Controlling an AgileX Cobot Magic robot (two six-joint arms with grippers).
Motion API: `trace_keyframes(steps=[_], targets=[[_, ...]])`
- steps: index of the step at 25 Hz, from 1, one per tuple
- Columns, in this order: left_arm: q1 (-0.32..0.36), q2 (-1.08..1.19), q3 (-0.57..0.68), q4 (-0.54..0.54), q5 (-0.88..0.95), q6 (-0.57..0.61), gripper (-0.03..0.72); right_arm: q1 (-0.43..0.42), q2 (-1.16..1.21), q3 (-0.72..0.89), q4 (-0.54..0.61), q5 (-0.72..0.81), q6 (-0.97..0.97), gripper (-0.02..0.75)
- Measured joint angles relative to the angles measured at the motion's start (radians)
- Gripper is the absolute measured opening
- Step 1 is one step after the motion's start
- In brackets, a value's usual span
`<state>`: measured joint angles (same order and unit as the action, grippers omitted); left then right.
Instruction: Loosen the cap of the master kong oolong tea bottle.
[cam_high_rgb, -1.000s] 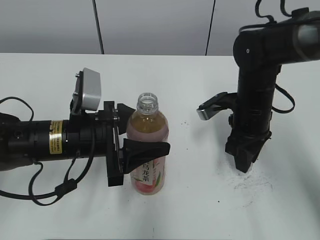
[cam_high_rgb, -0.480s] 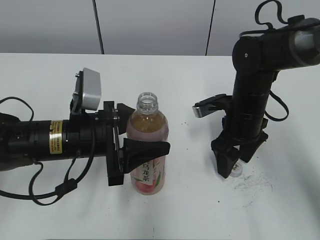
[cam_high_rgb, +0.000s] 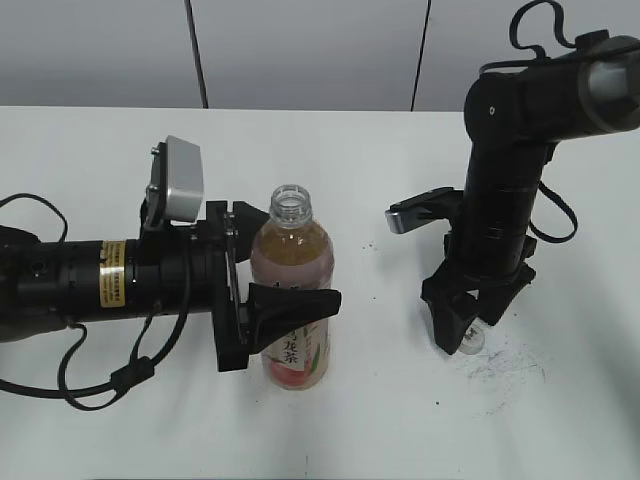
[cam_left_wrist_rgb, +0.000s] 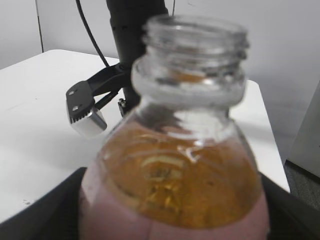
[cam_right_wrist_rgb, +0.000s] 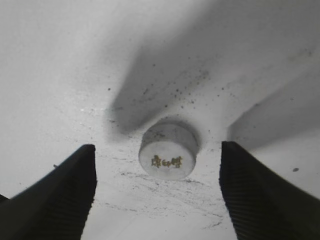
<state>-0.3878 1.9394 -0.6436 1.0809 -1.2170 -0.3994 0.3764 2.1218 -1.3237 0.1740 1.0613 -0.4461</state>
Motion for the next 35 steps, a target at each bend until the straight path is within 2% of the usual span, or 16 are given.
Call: trace_keyframes(steps=[6, 17, 26, 31, 35], targets=[[0.0, -0.014, 0.0, -0.021, 0.003, 0.001, 0.588, 0.0, 0.0, 0.0, 0.0, -0.002, 0.011, 0.573], [0.0, -0.096, 0.0, -0.048, 0.009, 0.001, 0.589, 0.0, 0.0, -0.025, -0.023, 0.037, 0.056, 0.571], [0.0, -0.215, 0.001, -0.062, 0.007, -0.003, 0.589, 0.0, 0.0, -0.108, -0.023, 0.136, 0.094, 0.571], [0.0, -0.291, 0.001, -0.071, 0.012, -0.043, 0.589, 0.0, 0.0, -0.109, -0.023, 0.147, 0.111, 0.571], [0.0, -0.353, 0.001, -0.098, 0.086, -0.071, 0.589, 0.0, -0.013, -0.109, -0.023, 0.148, 0.126, 0.571]])
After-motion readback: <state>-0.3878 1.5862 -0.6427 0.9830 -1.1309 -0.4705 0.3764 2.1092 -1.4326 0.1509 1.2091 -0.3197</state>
